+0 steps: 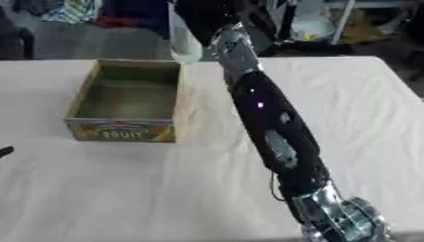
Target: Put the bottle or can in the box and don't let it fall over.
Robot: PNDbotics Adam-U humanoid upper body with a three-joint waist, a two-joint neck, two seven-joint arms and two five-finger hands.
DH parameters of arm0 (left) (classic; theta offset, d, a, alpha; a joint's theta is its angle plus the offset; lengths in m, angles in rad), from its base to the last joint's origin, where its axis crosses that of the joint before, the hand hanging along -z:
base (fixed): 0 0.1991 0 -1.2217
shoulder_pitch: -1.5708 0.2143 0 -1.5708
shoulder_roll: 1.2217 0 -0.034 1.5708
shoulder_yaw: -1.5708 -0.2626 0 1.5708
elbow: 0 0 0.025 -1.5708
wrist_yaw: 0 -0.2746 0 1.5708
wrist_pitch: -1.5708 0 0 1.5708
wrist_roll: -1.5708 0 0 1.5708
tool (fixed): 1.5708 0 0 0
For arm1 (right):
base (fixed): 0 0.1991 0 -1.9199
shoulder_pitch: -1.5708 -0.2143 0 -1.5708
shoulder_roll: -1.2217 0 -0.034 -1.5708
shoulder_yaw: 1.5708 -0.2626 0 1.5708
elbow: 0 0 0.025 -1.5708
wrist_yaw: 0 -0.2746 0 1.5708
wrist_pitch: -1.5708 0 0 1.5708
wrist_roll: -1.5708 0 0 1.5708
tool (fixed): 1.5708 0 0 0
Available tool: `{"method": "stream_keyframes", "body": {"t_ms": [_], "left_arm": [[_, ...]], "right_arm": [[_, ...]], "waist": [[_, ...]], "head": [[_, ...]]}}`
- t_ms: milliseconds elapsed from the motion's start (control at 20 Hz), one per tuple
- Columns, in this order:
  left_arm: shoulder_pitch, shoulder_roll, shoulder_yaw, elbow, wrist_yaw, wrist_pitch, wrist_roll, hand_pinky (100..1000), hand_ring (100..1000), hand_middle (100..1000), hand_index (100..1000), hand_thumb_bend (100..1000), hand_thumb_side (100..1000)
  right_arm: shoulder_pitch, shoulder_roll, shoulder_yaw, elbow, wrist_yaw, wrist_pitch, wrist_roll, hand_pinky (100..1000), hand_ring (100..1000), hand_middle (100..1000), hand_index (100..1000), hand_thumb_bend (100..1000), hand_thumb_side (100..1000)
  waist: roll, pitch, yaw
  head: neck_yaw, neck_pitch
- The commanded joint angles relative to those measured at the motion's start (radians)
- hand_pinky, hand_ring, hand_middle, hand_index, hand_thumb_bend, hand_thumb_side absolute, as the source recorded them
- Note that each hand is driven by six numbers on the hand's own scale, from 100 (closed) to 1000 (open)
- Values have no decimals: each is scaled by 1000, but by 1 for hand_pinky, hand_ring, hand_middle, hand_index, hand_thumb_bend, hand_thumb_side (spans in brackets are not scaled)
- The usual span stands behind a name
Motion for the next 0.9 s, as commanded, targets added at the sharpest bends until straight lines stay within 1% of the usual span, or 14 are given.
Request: {"method": "stream_keyframes", "body": {"t_ms": [50, 150, 300, 650, 900], "left_arm": [[-29, 2, -10, -12, 9, -1, -12, 814, 1000, 863, 963, 100, 983], [-40, -1, -11, -12, 12, -1, -13, 814, 1000, 863, 963, 100, 982], [-45, -3, -9, -11, 14, -1, -13, 814, 1000, 863, 963, 100, 984], [-44, -1, -8, -9, 10, -1, -13, 815, 1000, 864, 963, 100, 987], [-37, 4, -5, -9, 7, -1, -10, 815, 1000, 864, 964, 100, 989]], "right_arm": [[-29, 20, -3, 39, 27, 5, 12, 420, 153, 135, 1000, 100, 405], [-22, 38, -3, 75, 47, 12, 17, 417, 153, 128, 1000, 100, 416], [-1, 65, -3, 124, 75, 21, 24, 414, 153, 120, 1000, 100, 426], [66, 119, -2, 242, 151, 39, 29, 403, 154, 100, 1000, 100, 470], [111, 141, 1, 290, 196, 44, 42, 396, 155, 100, 1000, 100, 480]], "waist": [[4, -5, 17], [3, 1, 32], [0, 5, 37], [-5, 8, 27], [-8, 8, 9]], "head": [[-36, -24], [-49, -28], [-55, -31], [-49, -34], [-41, -36]]}}
